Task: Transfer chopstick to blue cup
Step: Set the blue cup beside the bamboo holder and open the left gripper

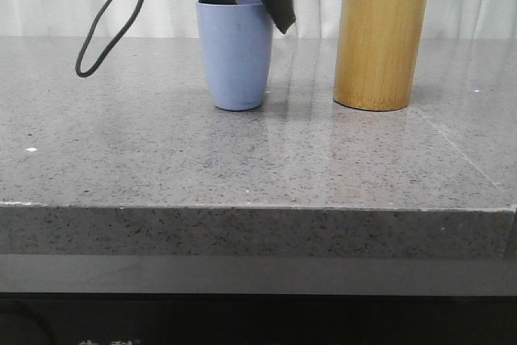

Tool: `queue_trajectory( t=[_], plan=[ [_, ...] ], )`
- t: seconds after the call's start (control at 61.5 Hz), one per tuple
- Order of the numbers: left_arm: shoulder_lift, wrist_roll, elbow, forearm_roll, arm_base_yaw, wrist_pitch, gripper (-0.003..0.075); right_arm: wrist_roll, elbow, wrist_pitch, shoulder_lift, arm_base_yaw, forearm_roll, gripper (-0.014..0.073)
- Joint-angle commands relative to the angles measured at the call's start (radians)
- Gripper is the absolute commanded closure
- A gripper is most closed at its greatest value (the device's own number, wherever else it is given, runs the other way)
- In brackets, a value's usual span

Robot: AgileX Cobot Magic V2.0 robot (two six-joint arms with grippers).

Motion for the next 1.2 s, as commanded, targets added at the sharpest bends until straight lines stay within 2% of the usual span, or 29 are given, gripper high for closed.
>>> queue_trajectory(
  t=[0.0,0.325,0.635,0.716,1.009,1.058,1.188],
  plan=[
    [-0.052,-0.010,-0.036,-0.005,-0.007,-0.003,0.0216,-0.006,-0.034,-0.074,0.014,-0.004,-0.006,-0.0048],
    [-0.052,-0.010,-0.151,-0.010,-0.007,0.009,0.0217,-0.006,-0.034,-0.074,0.014,-0.004,-0.006,-0.0048],
    [-0.065,-0.010,-0.208,-0.099,-0.007,0.009,0.0233,-0.006,-0.034,-0.073,0.014,-0.004,-0.006,-0.0048],
    [-0.067,-0.008,-0.208,-0.097,-0.007,0.009,0.0294,-0.006,-0.034,-0.073,0.014,-0.004,-0.006,-0.0048],
    [-0.067,0.001,-0.208,-0.071,-0.005,0.009,0.0700,-0.006,-0.034,-0.073,0.014,-0.004,-0.006,-0.0048],
    [-0.067,0.001,-0.208,-0.047,-0.005,0.009,0.0738,-0.006,-0.034,-0.072,0.014,-0.004,-0.006,-0.0048],
    [-0.067,0.001,-0.208,0.035,-0.003,0.009,0.0739,-0.006,-0.034,-0.070,0.014,-0.004,-0.006,-0.0048]
  ],
)
